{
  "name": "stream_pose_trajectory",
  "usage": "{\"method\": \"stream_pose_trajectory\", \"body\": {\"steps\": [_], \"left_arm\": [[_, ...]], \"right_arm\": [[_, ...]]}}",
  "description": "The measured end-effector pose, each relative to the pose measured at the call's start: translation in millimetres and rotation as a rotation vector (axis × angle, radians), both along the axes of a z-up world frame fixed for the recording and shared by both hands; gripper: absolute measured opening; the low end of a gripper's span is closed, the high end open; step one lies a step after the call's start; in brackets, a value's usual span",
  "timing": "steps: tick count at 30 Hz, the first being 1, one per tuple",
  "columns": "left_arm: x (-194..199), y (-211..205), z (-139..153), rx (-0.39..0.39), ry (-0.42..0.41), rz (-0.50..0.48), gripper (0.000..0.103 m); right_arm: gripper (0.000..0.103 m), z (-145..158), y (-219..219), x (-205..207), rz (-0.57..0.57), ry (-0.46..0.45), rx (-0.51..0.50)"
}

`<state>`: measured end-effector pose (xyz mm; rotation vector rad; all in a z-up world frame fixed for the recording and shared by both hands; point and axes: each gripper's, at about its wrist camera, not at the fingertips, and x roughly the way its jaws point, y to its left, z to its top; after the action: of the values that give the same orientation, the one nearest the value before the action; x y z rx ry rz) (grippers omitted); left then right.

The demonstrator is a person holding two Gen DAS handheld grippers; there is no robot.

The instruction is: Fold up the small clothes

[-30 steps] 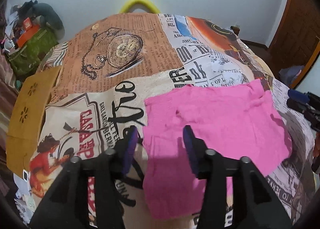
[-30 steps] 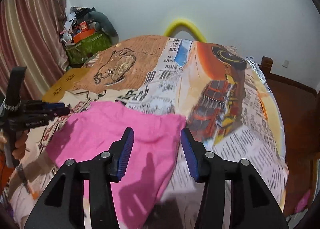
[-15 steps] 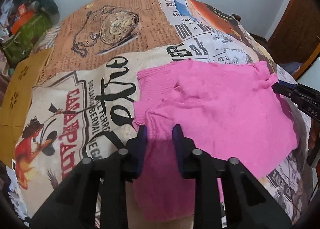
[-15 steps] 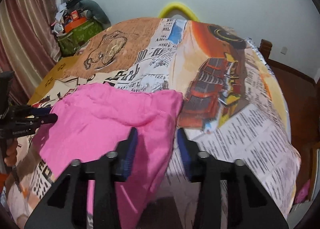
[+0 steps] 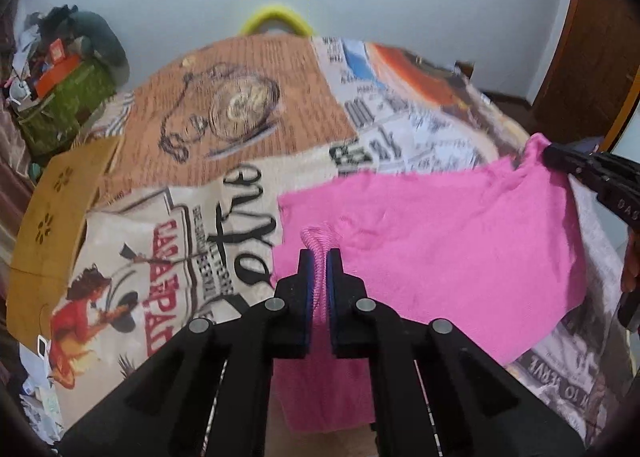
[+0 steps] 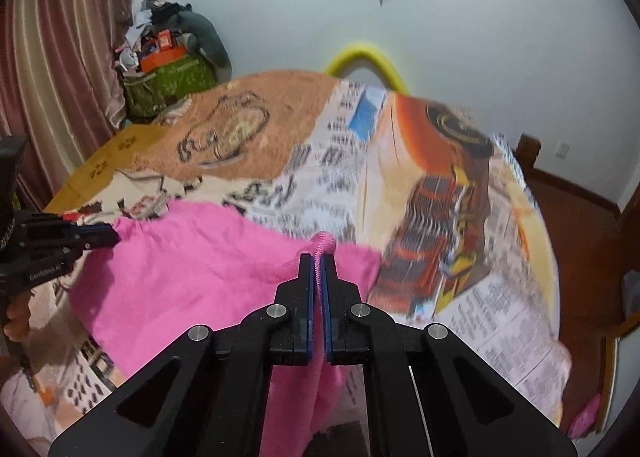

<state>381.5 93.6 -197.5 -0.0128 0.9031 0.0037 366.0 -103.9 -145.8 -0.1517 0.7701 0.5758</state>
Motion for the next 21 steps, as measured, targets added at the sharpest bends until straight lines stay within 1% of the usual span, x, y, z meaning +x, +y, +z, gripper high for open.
{"method": "stream_pose_trajectory", "body": {"steps": [4, 7, 9, 12, 14, 16, 19, 21], "left_arm": [[0.3, 3.4, 11.1, -0.002, -0.039, 0.007, 0.005], [0.2, 8.2, 11.1, 0.018, -0.053, 0.027, 0.005], [1.2, 13.6, 7.5, 0.02, -0.053, 0.042, 0.005], [6.1, 22.7, -4.8, 0.021, -0.027, 0.068, 0.005], [11.0, 28.7, -16.1, 0.003, 0.003, 0.082, 0.005], [17.8, 31.1, -30.9, -0.014, 0.051, 0.081, 0.005], [22.6, 26.5, -47.9, 0.018, 0.099, 0.08, 0.008], [21.6, 21.7, -50.2, 0.052, 0.096, 0.077, 0.008]], "right_arm": [[0.003, 7.0, 12.6, 5.0, 0.021, -0.04, -0.024], [0.003, 6.8, 17.9, 12.8, 0.018, -0.066, -0.04], [0.003, 4.5, 17.7, 21.2, 0.004, -0.068, -0.031], [0.003, -1.8, 18.9, 29.4, -0.011, -0.061, -0.042], [0.003, -12.5, 21.3, 36.2, -0.017, -0.046, -0.071], [0.003, -25.3, 23.8, 40.5, -0.021, -0.024, -0.097], [0.003, -39.8, 25.1, 43.1, -0.017, 0.005, -0.13], [0.003, -47.7, 25.7, 42.7, -0.01, 0.027, -0.141]]}}
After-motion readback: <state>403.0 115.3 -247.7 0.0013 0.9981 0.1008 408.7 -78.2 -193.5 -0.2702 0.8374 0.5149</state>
